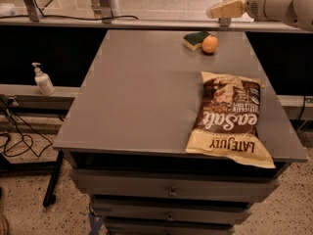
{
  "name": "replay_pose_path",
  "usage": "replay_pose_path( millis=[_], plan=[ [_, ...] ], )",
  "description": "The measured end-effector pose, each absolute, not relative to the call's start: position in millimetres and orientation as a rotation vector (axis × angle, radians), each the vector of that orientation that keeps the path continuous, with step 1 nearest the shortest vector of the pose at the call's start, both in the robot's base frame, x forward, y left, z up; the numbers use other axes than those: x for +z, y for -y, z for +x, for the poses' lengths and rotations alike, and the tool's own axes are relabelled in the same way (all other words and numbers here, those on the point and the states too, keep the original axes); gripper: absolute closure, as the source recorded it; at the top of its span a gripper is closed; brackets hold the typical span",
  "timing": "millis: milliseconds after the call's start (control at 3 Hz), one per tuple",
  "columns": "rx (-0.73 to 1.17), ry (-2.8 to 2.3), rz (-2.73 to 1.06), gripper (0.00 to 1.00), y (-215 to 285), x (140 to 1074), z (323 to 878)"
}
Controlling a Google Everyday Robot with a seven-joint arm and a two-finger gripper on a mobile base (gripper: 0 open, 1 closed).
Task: Move orange near sponge
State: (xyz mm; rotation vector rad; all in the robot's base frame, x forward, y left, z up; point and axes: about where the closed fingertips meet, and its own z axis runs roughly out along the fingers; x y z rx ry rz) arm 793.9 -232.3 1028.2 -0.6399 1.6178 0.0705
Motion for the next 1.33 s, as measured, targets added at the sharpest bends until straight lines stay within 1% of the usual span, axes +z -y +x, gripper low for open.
replay_pose_path(
  millis=[333,667,1000,1333],
  plan=[
    [0.065,-1.625,-0.660,0.00,243,1029,799],
    [0.024,-1.604,-0.647,0.00,283,1052,798],
    [-0.053,-1.559,-0.615,0.00,323,1093,781],
    [-0.062,-1.548,-0.608,0.00,328,1101,779]
  ],
)
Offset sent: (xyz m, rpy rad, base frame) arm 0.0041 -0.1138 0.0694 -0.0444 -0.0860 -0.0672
